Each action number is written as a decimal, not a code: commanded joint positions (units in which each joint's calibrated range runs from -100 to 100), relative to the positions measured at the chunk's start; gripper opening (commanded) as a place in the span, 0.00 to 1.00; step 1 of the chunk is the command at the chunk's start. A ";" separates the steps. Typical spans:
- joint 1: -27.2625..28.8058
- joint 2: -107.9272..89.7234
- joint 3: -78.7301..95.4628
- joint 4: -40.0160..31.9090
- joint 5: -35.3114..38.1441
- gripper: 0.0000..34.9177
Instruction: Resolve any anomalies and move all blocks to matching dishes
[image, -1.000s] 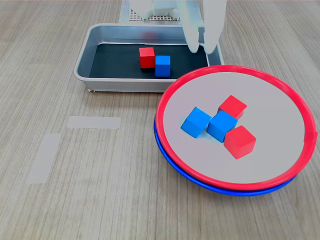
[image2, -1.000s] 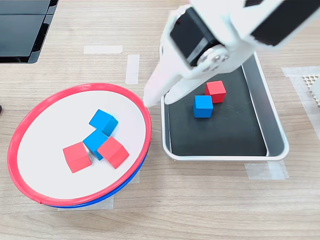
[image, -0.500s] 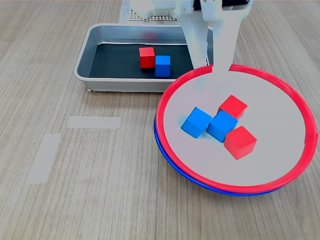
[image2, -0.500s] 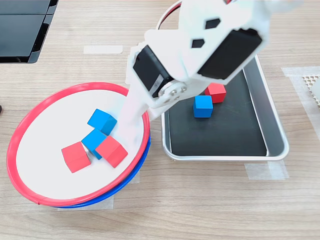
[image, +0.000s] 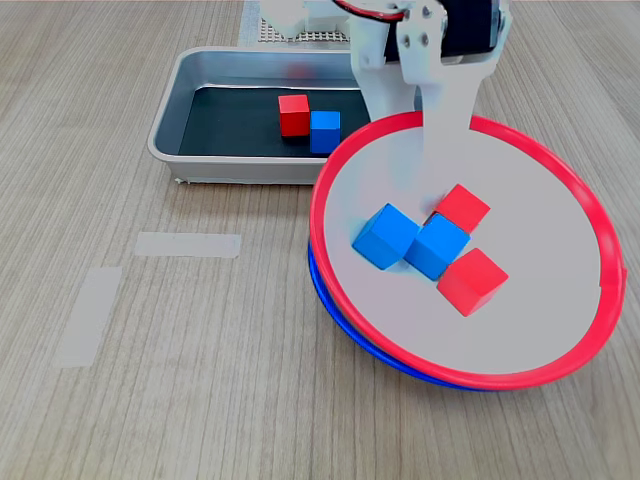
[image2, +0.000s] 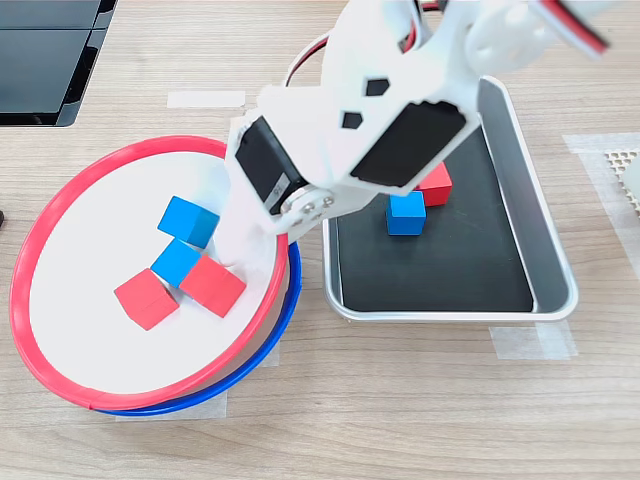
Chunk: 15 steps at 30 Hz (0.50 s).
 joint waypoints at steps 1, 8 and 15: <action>-0.56 0.21 -2.61 -0.75 0.29 0.06; -0.47 -3.03 -1.42 -0.01 0.15 0.01; 0.38 -7.89 -1.15 1.14 -0.68 0.00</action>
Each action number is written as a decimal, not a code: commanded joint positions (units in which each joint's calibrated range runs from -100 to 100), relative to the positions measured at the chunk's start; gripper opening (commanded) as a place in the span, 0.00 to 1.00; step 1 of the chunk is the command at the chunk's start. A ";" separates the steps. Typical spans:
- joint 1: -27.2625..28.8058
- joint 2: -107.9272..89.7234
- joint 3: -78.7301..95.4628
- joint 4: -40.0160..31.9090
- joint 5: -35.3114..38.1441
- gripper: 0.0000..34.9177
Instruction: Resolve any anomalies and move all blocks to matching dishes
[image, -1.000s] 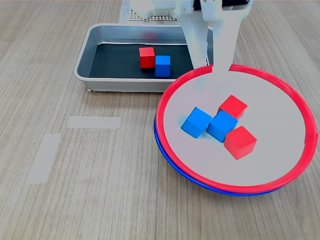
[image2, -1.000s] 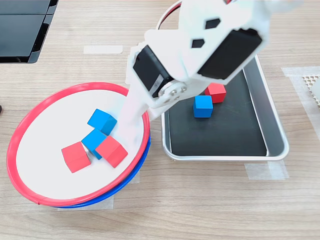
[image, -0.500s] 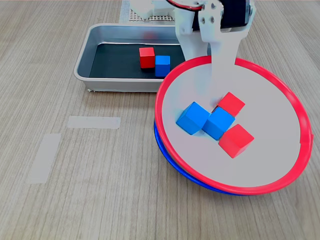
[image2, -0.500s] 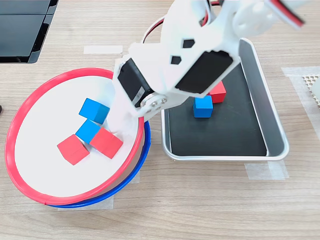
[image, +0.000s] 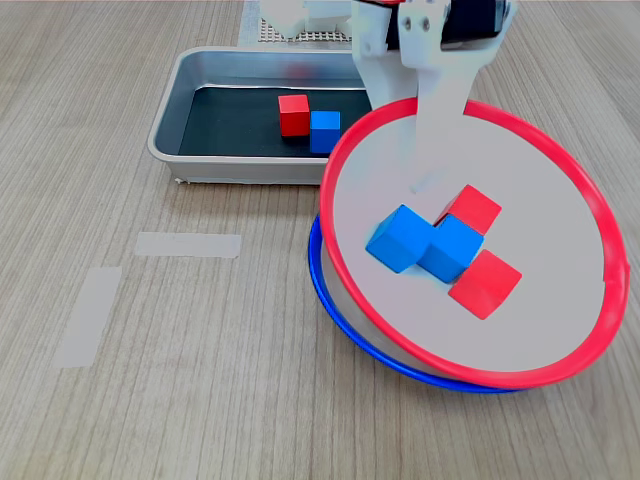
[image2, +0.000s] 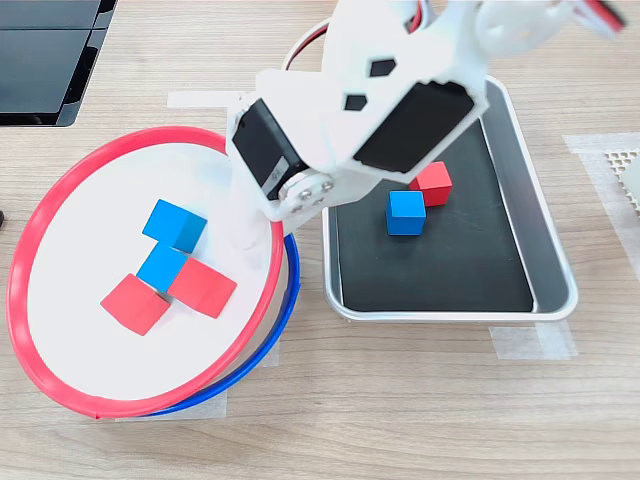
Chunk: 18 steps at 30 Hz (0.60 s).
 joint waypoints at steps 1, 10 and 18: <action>0.57 -5.24 -0.69 0.41 -0.39 0.00; 2.73 -10.79 1.40 -0.50 -1.37 0.00; 4.14 -15.05 3.95 -2.23 -2.49 0.00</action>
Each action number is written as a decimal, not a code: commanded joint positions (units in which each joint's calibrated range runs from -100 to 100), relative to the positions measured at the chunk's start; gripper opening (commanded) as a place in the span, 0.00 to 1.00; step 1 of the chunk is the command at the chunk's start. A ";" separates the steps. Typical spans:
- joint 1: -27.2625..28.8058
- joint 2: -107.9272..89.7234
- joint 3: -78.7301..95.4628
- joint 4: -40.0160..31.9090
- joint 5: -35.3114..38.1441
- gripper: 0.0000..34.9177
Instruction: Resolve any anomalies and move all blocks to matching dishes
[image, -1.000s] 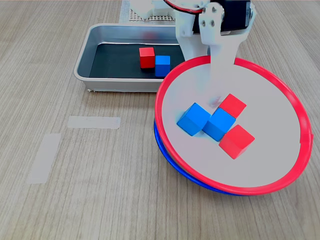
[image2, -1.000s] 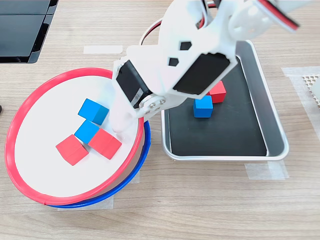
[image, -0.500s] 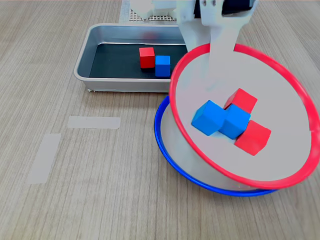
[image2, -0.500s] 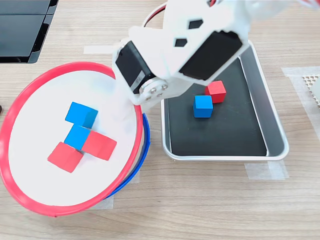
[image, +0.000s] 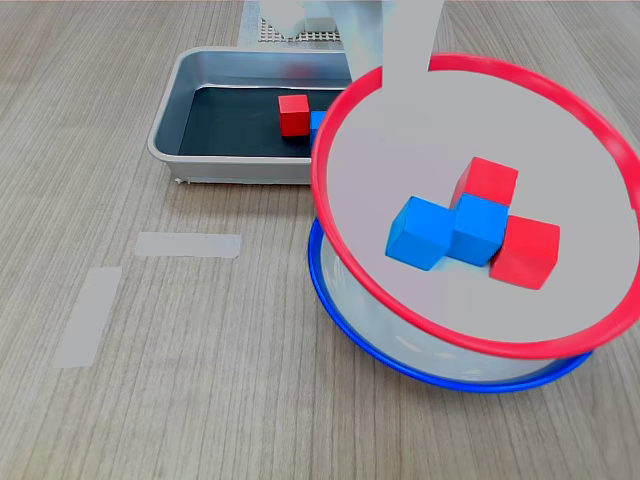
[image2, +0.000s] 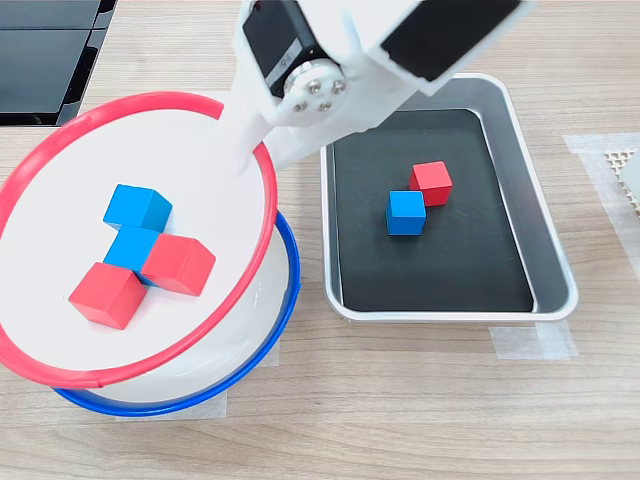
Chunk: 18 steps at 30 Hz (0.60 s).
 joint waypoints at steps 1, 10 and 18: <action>0.44 -4.31 -0.41 -1.41 -0.68 0.00; 6.56 -8.06 0.14 -2.57 -1.47 0.00; 16.25 -7.47 6.06 -9.17 1.61 0.00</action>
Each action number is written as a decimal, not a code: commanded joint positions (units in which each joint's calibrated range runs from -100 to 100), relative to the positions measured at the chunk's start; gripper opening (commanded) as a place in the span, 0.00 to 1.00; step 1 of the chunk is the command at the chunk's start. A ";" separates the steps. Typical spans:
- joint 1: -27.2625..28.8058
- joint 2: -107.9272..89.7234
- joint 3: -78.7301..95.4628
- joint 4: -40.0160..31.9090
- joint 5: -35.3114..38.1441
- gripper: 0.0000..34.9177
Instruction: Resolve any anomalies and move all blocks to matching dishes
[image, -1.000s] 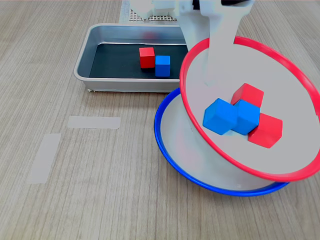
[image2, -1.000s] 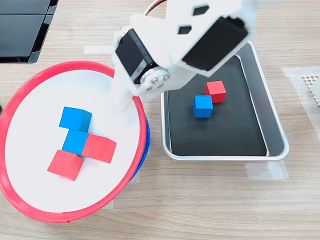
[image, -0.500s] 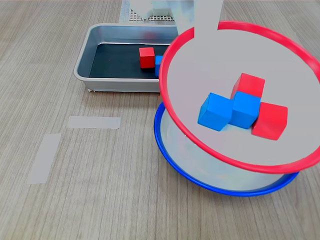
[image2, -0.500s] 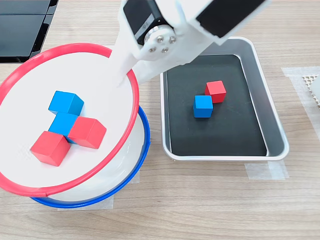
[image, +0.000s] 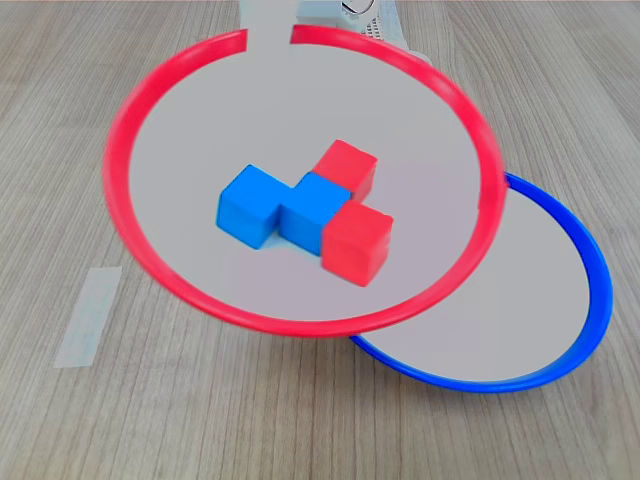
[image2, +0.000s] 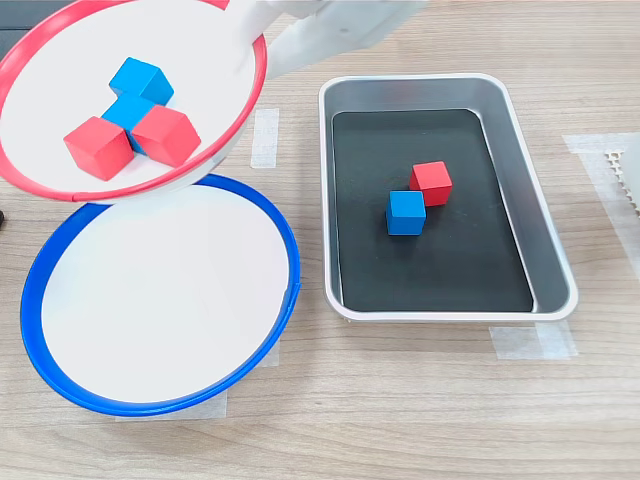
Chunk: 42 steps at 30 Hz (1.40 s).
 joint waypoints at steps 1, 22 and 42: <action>4.01 -1.76 1.70 -4.78 1.27 0.00; 14.36 4.98 13.36 -21.54 2.78 0.00; 14.55 12.06 11.44 -33.01 4.64 0.00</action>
